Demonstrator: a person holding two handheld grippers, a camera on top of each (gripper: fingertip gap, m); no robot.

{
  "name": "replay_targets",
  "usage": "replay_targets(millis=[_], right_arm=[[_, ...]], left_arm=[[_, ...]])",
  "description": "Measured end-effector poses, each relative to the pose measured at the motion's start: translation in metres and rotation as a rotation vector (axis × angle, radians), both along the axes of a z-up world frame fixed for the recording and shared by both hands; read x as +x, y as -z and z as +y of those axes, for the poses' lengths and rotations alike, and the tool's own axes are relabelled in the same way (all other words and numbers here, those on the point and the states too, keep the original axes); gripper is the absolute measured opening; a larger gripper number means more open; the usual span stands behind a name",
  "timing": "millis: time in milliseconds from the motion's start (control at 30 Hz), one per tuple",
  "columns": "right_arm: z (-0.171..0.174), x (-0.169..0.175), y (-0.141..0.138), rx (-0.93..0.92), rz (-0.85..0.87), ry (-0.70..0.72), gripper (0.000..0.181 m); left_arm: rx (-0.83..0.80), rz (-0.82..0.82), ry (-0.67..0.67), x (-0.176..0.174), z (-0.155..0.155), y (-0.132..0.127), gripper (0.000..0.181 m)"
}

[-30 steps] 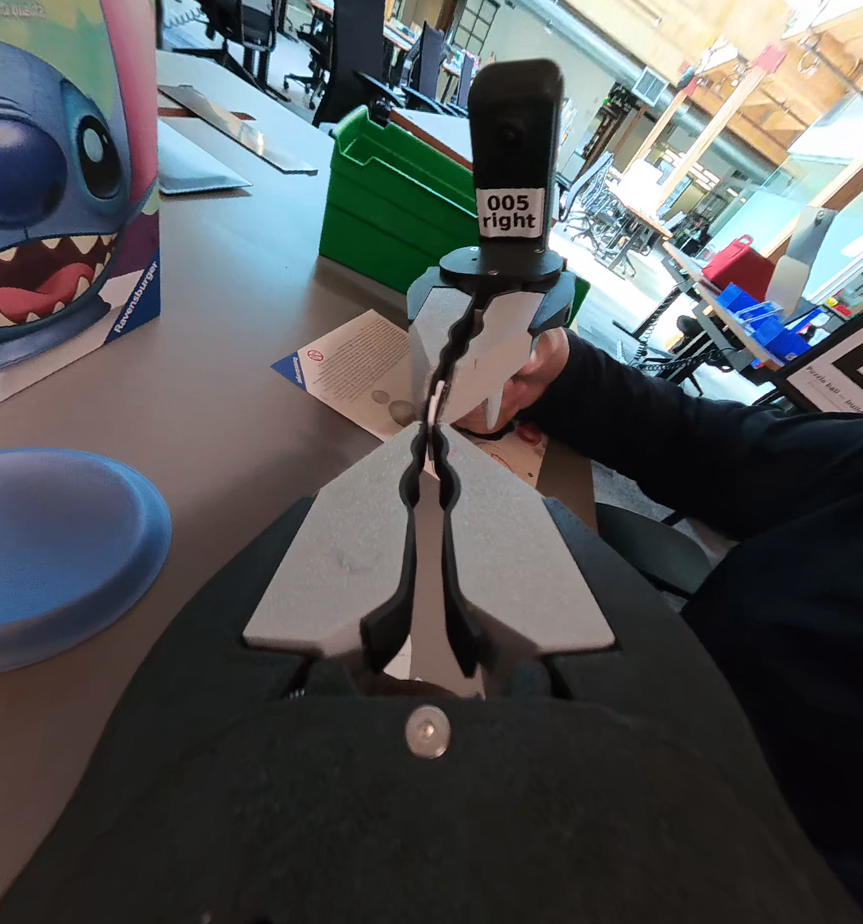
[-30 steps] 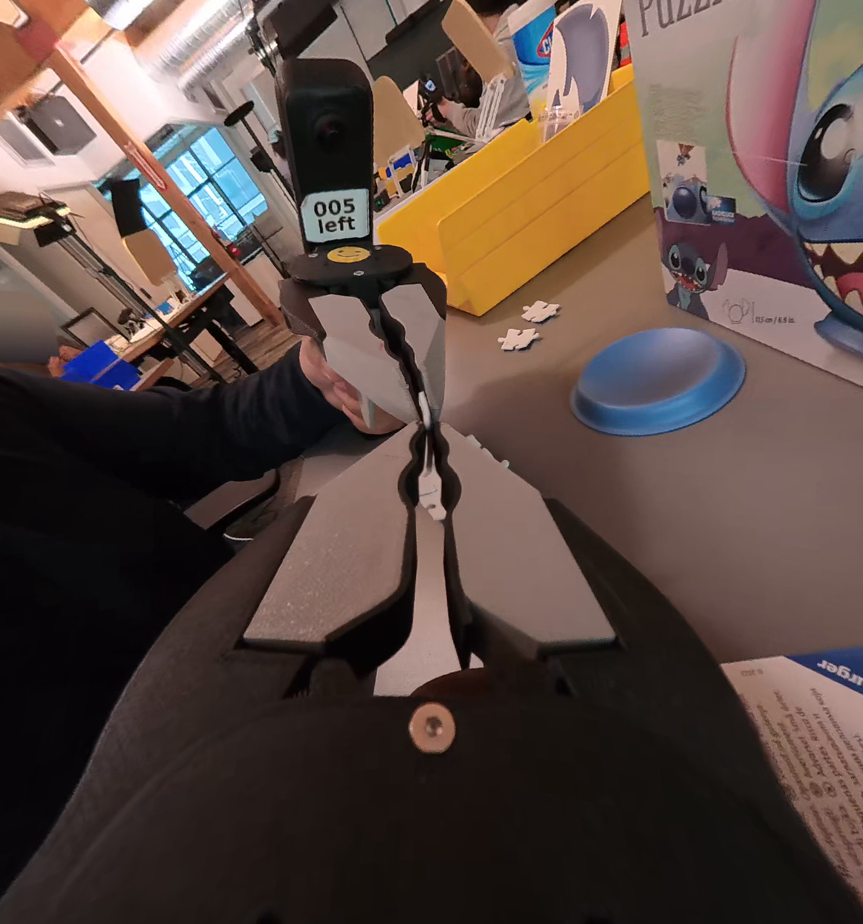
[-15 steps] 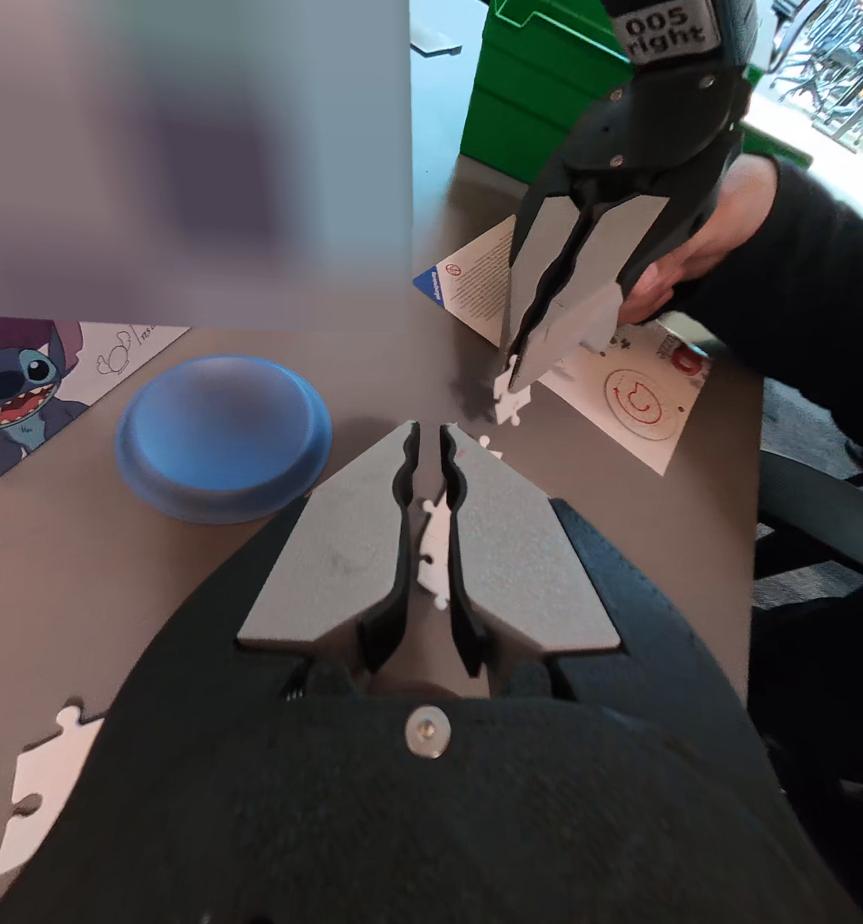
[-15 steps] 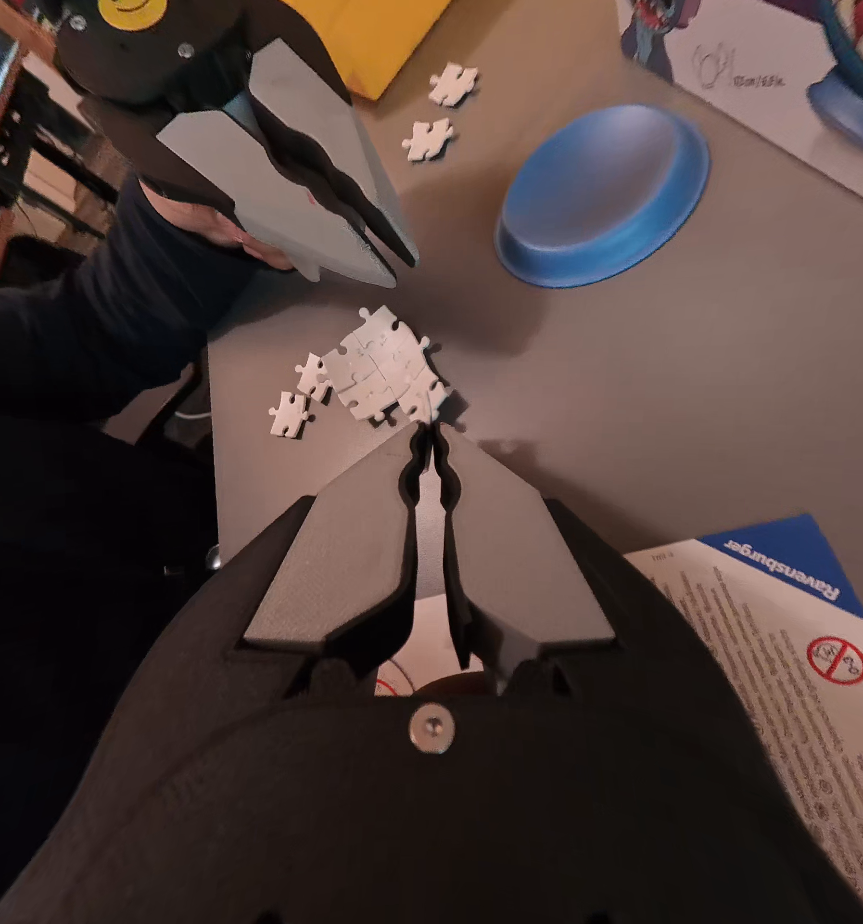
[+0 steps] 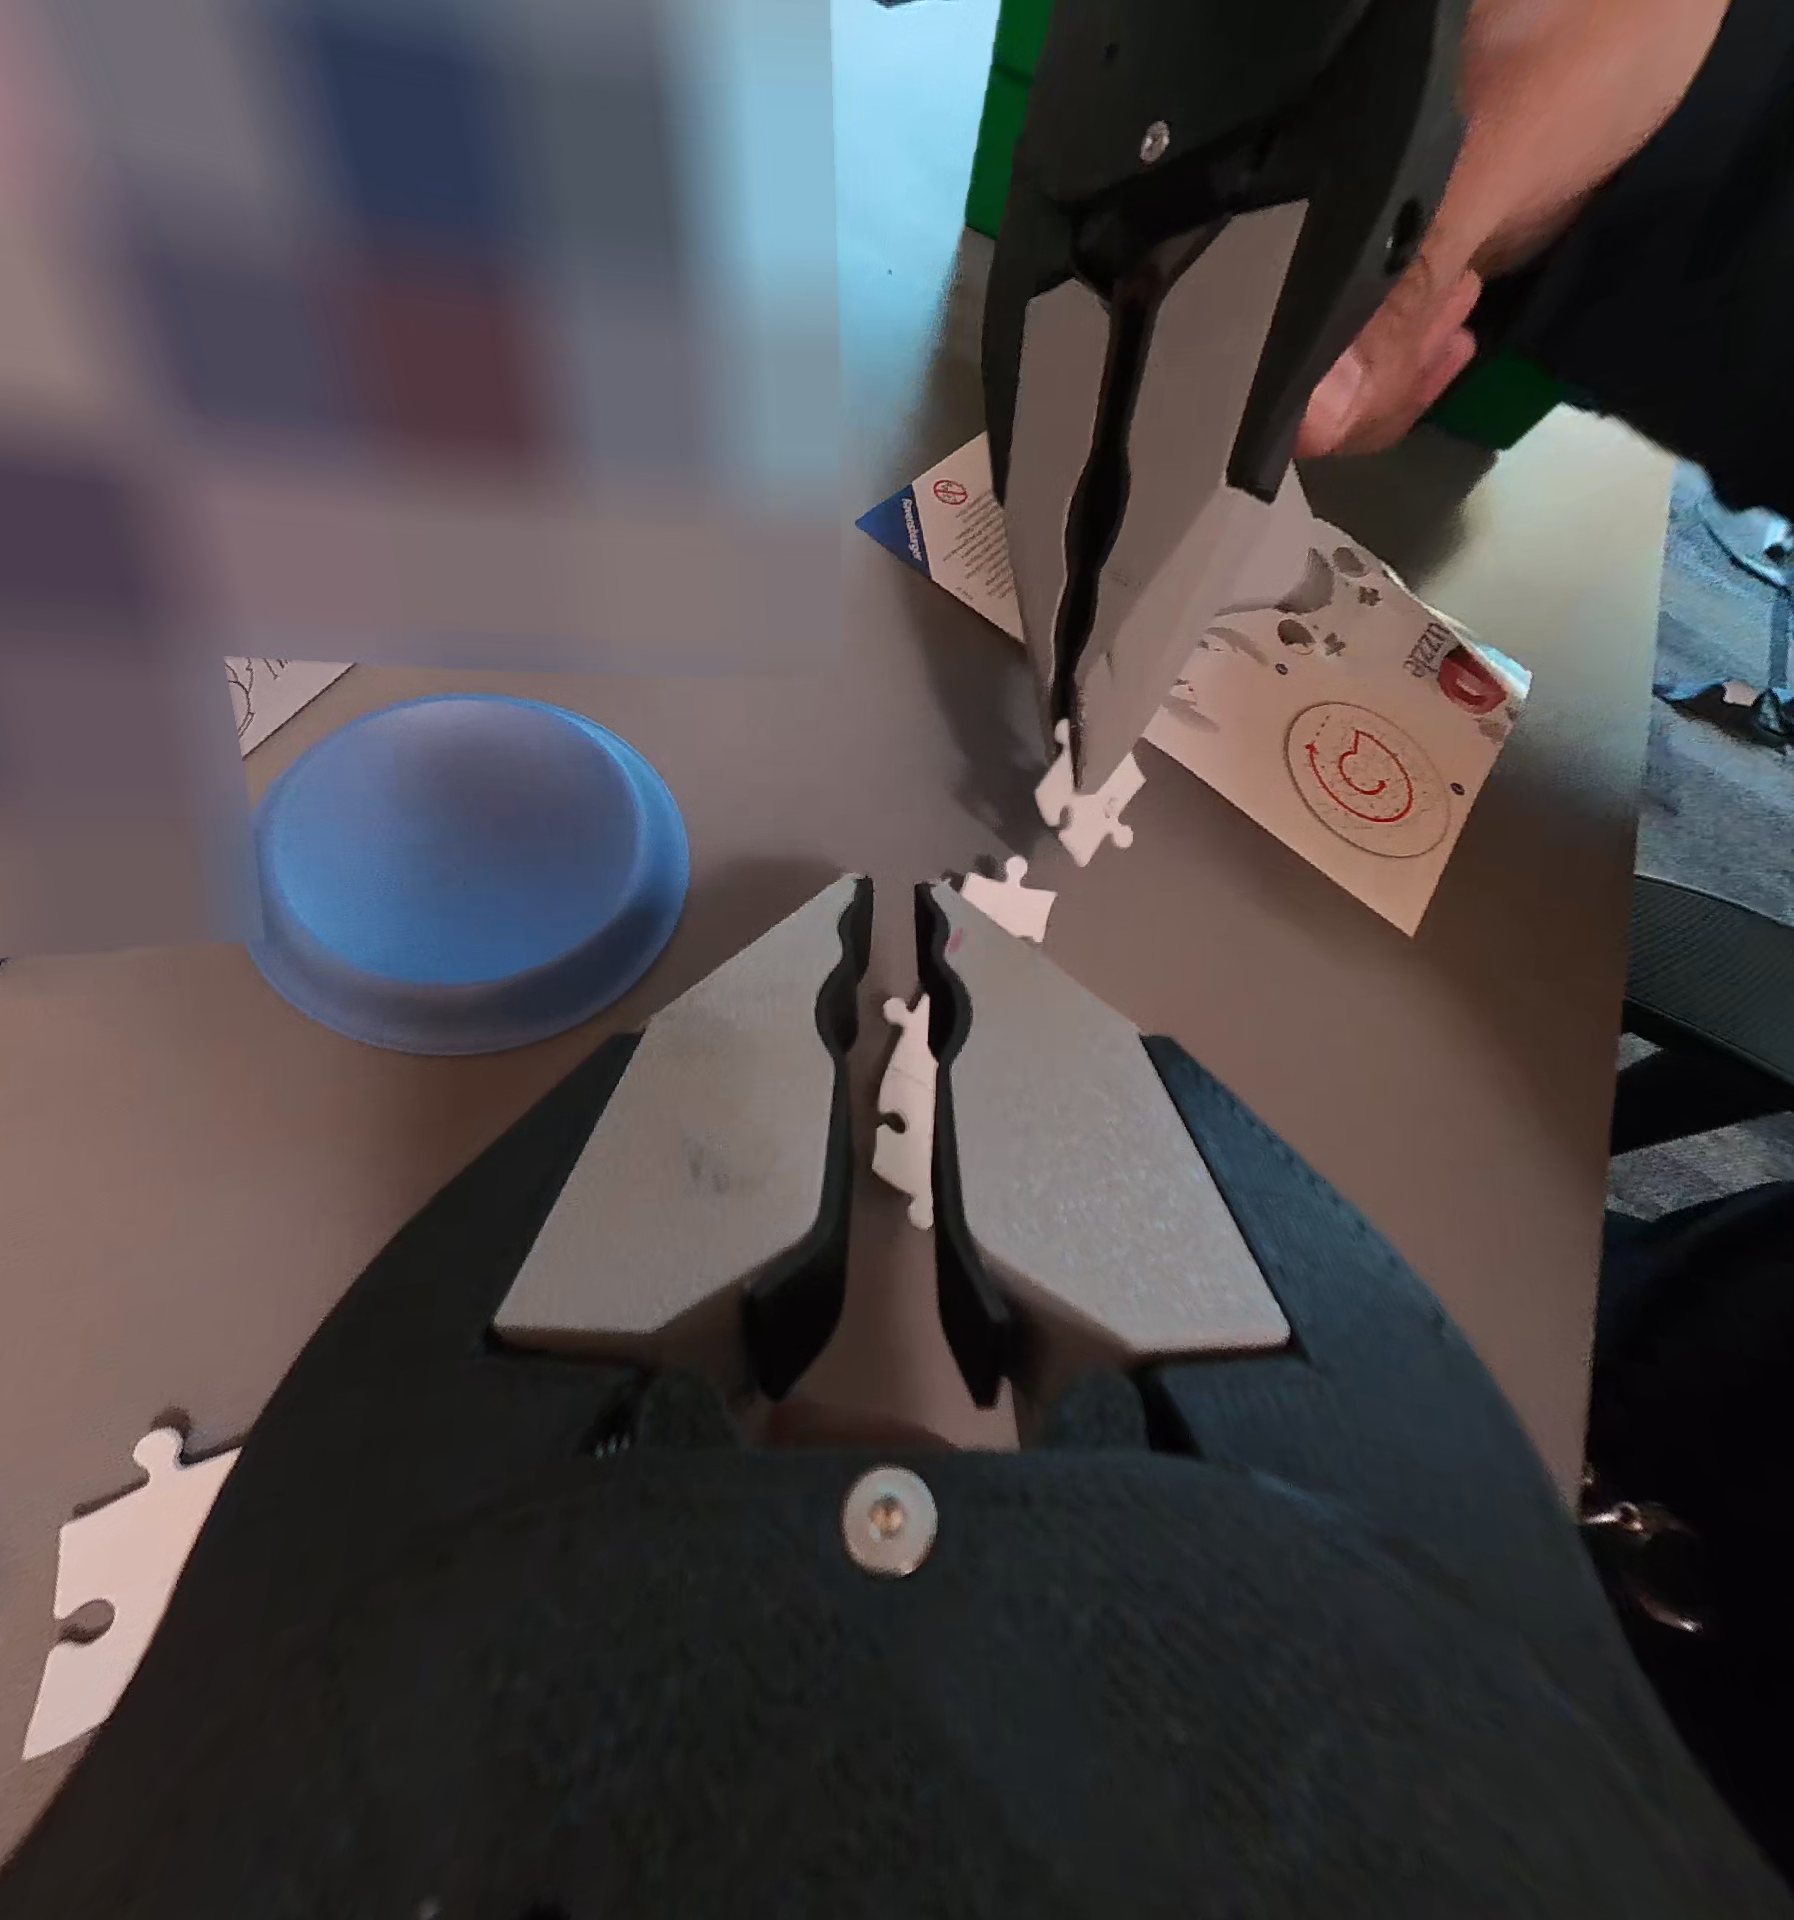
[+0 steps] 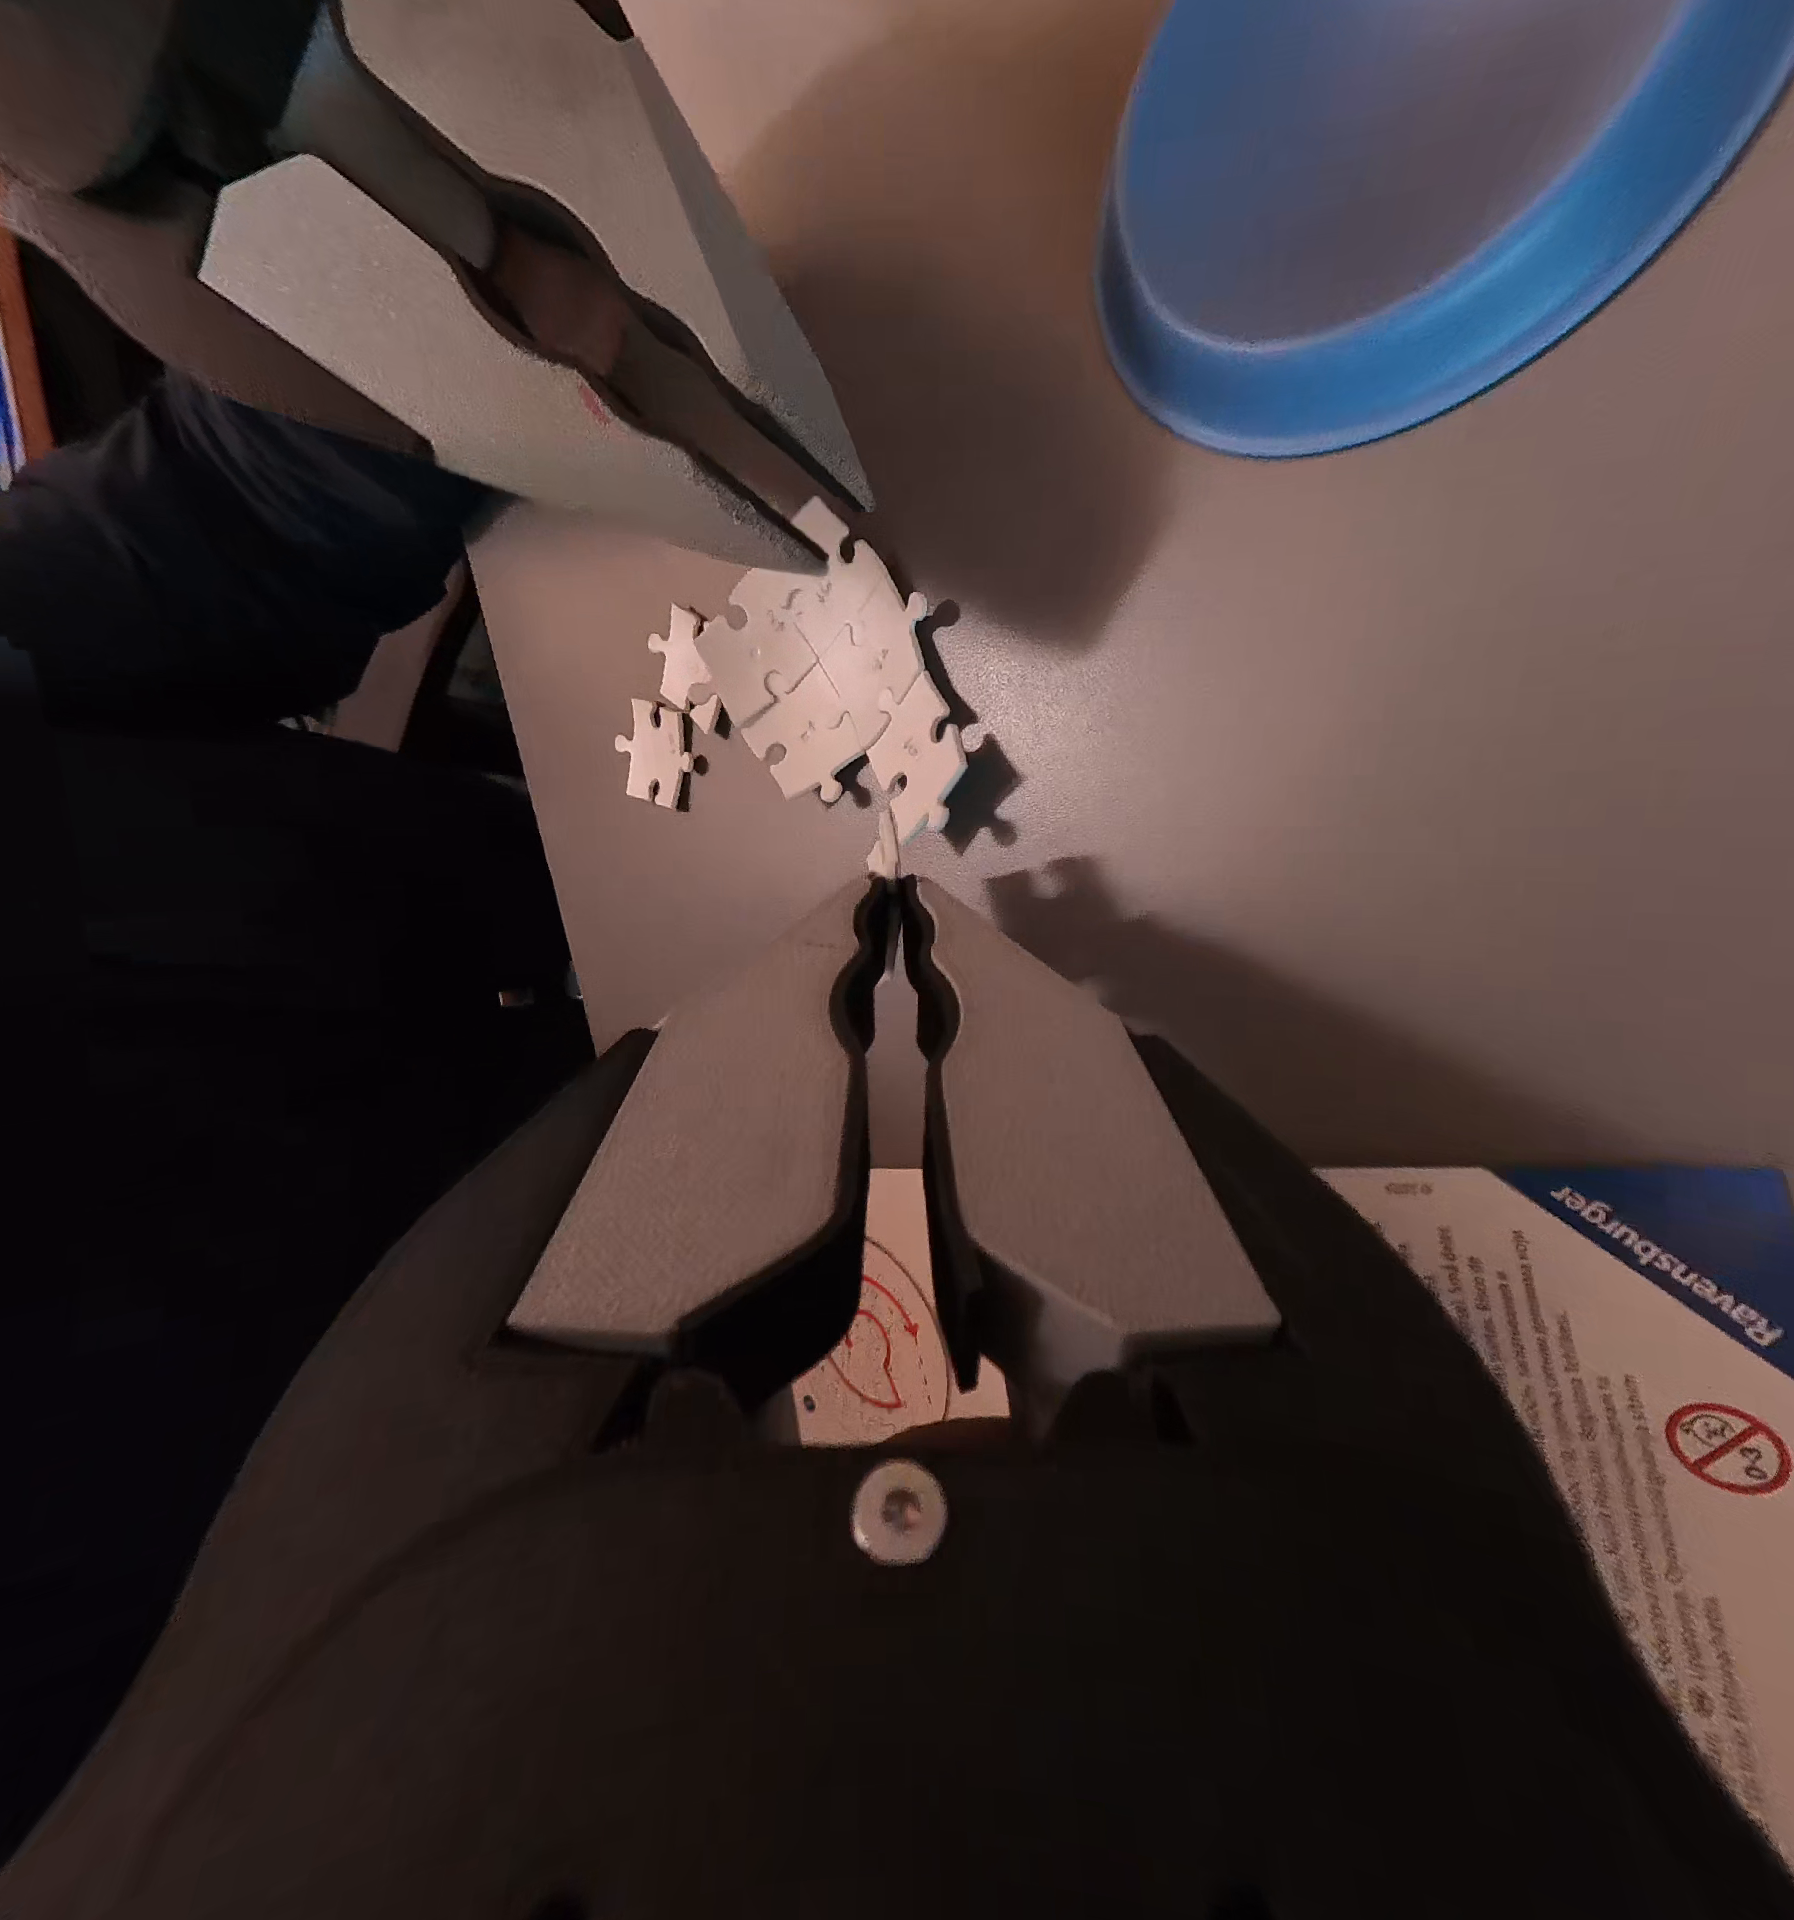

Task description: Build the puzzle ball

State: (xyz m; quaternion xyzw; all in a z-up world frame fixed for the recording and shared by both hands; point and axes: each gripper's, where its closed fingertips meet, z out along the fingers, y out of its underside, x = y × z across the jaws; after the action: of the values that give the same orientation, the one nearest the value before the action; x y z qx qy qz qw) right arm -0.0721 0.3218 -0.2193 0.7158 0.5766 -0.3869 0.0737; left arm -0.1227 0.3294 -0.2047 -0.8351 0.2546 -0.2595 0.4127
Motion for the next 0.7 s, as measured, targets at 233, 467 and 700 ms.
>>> replay_targets(millis=[233, 467, 700], right_arm=[[-0.0015, -0.0024, 0.007, 0.019, -0.183, -0.104, 0.0], [-0.0048, -0.0065, 0.009, 0.052, -0.278, -0.168, 0.0], [-0.0029, -0.007, 0.0089, 0.044, -0.329, -0.201, 0.0]], left_arm=[[-0.009, 0.019, 0.021, 0.0036, -0.0034, 0.0044, 0.006], [0.001, 0.027, 0.033, 0.0061, -0.0059, 0.0029, 0.005], [-0.008, 0.026, 0.033, 0.0052, -0.0064, 0.0038, 0.006]])
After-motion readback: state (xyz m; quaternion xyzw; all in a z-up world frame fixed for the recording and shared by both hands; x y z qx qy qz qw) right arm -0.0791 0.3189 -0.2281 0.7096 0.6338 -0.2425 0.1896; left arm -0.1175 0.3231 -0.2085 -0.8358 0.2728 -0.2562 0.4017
